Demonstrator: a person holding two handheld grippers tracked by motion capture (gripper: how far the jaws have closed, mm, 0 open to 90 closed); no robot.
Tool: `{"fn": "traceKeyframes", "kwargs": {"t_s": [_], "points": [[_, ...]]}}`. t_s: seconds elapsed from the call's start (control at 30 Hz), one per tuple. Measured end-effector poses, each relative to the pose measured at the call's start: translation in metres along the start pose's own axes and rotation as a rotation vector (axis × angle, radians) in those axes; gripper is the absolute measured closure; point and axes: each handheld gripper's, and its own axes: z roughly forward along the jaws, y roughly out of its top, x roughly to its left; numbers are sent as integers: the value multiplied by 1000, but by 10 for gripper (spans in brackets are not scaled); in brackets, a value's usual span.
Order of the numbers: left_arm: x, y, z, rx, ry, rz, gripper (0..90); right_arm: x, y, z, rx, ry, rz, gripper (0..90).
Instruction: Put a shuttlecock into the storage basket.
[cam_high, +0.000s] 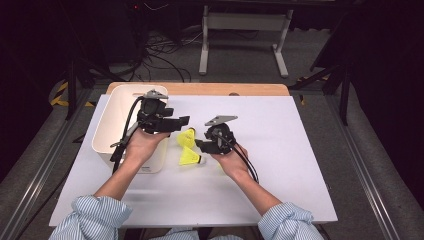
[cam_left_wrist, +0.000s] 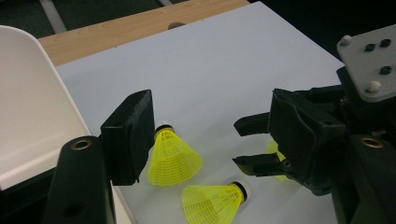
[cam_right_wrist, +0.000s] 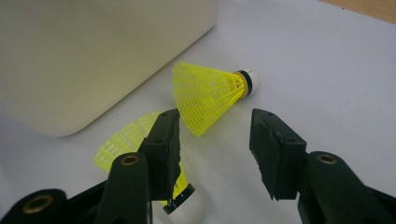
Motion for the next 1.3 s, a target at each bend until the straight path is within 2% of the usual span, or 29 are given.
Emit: {"fn": "traceKeyframes", "kwargs": {"t_s": [0.13,0.67,0.9,1.0,1.3], "points": [[0,0,0,-3,0,-1,325,3,5,8,23,-9,-14,565],[3,-1,-3,-10,2,-15,322,7,12,35,82,-23,0,655],[5,-2,-6,-16,8,-21,321,9,17,42,97,-47,-3,672],[6,-2,-7,-17,11,-14,321,8,17,45,106,-58,11,675],[6,-3,-7,-17,28,-13,321,6,16,50,118,-74,9,715]]}}
